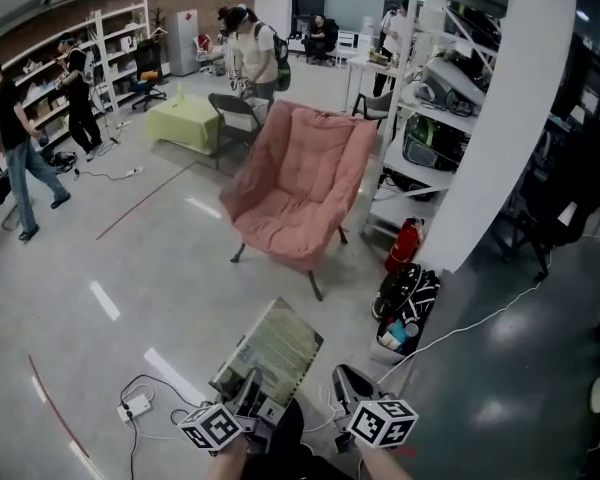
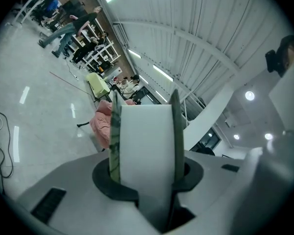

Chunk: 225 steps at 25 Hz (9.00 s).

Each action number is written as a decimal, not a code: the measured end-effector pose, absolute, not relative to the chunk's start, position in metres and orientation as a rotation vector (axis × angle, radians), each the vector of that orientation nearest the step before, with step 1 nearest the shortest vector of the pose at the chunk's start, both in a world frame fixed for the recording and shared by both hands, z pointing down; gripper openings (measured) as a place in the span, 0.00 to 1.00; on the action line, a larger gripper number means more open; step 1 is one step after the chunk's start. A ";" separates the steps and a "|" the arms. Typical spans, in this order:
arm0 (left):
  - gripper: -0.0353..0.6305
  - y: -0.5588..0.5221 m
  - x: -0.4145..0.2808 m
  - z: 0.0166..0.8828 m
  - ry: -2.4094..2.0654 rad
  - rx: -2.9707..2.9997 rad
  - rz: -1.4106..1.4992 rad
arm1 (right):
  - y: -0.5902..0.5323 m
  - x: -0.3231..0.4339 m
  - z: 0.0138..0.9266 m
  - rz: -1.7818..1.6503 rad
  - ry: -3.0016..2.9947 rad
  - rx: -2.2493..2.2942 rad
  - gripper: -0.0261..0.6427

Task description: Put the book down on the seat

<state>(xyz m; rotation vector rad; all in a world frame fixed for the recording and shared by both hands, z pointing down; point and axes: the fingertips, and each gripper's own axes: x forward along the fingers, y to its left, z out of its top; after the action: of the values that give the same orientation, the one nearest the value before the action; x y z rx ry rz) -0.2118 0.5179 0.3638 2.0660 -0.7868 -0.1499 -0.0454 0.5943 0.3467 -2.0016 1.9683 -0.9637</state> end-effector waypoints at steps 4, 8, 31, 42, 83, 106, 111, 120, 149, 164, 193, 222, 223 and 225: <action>0.29 0.500 -0.201 0.370 -0.784 2.065 -0.167 | 0.575 -0.036 0.347 -0.944 1.982 -1.995 0.06; 0.29 0.474 -0.182 0.376 -0.775 2.069 -0.166 | 0.548 -0.021 0.353 -0.940 1.982 -1.991 0.06; 0.29 0.291 -0.117 0.366 -0.737 2.087 -0.162 | 0.367 0.045 0.348 -0.946 1.907 -2.033 0.06; 0.29 0.238 -0.122 0.372 -0.745 2.087 -0.165 | 0.316 0.042 0.358 -0.968 1.901 -2.010 0.06; 0.29 0.096 -0.056 0.404 -0.814 2.013 -0.101 | 0.163 0.117 0.395 -1.097 1.902 -1.975 0.06; 0.29 -0.051 0.036 0.428 -0.922 1.881 -0.144 | -0.004 0.217 0.417 -1.216 2.021 -1.864 0.06; 0.29 -0.083 0.049 0.454 -0.913 1.835 -0.161 | -0.045 0.224 0.443 -1.264 2.080 -1.838 0.06; 0.29 -0.139 0.047 0.535 -0.922 1.763 -0.133 | -0.111 0.218 0.511 -1.343 2.095 -1.808 0.06; 0.33 -0.222 0.041 0.795 -0.909 1.676 -0.044 | -0.184 0.172 0.727 -1.557 1.933 -1.699 0.06; 0.53 -0.210 0.007 0.805 -1.075 1.632 0.143 | -0.173 0.169 0.712 -1.527 1.903 -1.690 0.06; 0.07 -0.187 -0.030 0.703 -1.121 1.745 0.102 | -0.160 0.127 0.650 -1.564 1.910 -1.653 0.06; 0.07 -0.129 0.044 0.404 -0.772 2.121 0.034 | -0.097 0.131 0.401 -1.280 2.014 -1.638 0.06; 0.07 -0.125 0.044 0.398 -0.761 2.126 0.022 | -0.091 0.131 0.398 -1.272 2.024 -1.644 0.06; 0.07 -0.117 0.045 0.390 -0.743 2.145 0.013 | -0.081 0.131 0.391 -1.254 2.048 -1.664 0.06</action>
<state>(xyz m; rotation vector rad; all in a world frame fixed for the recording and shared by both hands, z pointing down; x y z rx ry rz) 0.0451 -0.1169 0.3899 2.1447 -0.7426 0.0131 0.1307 -0.0811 0.3913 -1.6636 2.0480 -1.2544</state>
